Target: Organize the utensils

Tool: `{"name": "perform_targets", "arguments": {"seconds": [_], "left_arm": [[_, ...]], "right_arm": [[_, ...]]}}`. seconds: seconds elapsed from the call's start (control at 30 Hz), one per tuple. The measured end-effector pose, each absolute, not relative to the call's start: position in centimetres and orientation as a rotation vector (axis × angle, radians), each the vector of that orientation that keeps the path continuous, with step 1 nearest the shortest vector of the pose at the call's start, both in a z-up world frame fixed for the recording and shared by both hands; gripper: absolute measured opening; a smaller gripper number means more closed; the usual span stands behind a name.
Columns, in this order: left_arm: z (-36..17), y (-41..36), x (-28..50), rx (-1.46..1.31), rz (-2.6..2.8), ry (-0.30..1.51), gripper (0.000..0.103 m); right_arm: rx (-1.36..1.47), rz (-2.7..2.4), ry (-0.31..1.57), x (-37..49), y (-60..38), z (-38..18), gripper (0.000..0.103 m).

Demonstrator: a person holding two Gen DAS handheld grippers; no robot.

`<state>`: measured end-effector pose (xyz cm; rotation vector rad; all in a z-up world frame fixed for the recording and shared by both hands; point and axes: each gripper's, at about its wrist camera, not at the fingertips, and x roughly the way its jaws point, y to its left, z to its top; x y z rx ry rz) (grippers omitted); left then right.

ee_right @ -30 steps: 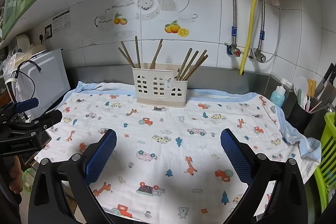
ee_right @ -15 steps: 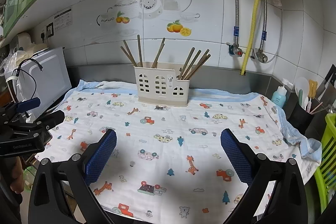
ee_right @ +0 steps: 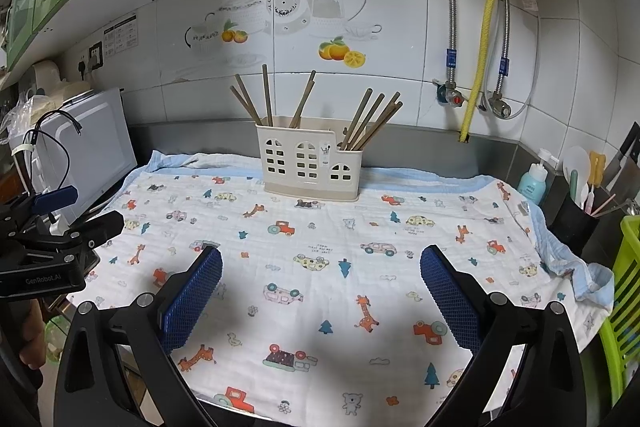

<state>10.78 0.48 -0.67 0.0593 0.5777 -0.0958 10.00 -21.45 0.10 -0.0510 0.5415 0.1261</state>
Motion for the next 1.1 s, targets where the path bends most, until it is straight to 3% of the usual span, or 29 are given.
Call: {"name": "perform_targets", "arguments": {"seconds": [1.1], "left_arm": [[-1.1, 0.63, 11.1, 0.063, -0.101, 0.585, 0.098]], "right_arm": [[-0.043, 0.134, 0.545, 10.25, -21.78, -0.34, 0.096]]}}
